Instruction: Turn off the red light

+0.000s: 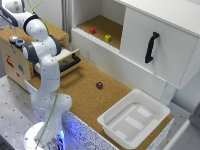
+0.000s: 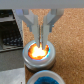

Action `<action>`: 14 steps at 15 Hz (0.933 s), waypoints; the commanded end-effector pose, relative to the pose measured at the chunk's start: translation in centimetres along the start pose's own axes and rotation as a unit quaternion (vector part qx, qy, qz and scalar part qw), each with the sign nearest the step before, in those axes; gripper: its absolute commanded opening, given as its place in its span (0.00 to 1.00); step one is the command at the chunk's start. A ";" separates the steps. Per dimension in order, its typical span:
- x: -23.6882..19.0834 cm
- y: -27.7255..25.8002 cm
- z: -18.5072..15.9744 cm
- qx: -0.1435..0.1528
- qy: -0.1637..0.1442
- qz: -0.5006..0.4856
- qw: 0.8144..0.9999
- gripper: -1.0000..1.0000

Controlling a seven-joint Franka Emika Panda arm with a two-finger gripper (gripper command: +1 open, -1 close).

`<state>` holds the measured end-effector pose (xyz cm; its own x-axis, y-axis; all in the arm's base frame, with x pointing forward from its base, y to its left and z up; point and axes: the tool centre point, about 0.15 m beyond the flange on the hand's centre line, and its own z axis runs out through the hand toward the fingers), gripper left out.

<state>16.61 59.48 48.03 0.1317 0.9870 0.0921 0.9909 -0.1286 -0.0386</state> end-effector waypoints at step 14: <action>2.4 2.1 -4.0 -0.008 -0.072 -0.008 0.997 1.00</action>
<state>16.69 59.86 46.28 0.0452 0.9966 0.0695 0.9964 -0.0400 -0.0746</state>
